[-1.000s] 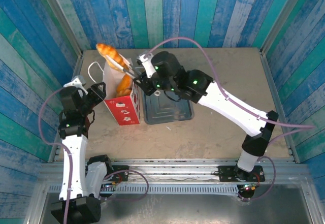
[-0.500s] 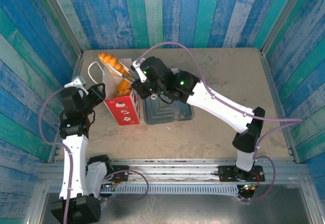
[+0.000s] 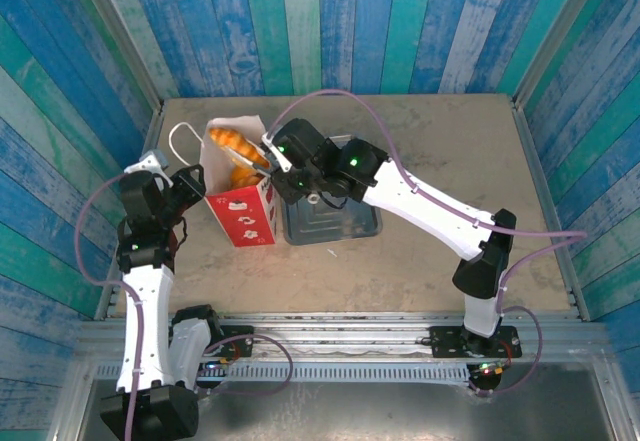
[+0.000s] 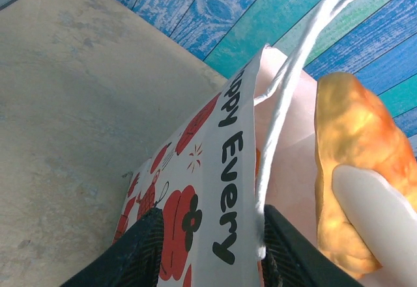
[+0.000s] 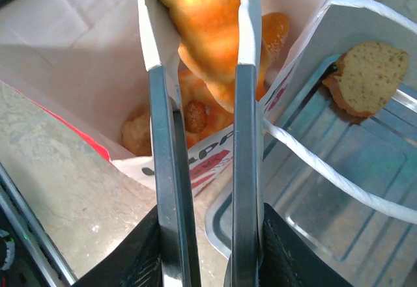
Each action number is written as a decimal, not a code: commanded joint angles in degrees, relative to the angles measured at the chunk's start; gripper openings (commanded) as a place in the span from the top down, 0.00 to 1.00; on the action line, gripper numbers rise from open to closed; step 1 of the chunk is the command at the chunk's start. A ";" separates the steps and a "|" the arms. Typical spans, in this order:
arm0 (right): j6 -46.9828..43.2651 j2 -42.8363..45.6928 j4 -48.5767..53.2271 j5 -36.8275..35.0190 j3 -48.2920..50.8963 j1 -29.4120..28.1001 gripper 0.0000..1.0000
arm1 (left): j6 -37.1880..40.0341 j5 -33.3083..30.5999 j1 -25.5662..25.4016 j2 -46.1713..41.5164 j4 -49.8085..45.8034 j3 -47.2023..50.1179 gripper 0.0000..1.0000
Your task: Place the fake bread into the paper bag
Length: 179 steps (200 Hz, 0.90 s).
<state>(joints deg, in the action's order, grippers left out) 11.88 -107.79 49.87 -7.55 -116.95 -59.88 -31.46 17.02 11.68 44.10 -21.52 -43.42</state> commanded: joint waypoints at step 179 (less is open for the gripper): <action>-3.44 -4.17 6.48 -1.78 -11.17 -0.38 0.44 | 1.14 0.67 0.27 0.19 -0.15 -0.35 0.58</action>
<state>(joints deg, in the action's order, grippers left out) 8.95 -112.16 56.47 -9.13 -125.82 -59.92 -31.09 16.86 11.68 44.10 -21.69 -43.42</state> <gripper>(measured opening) 0.567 0.416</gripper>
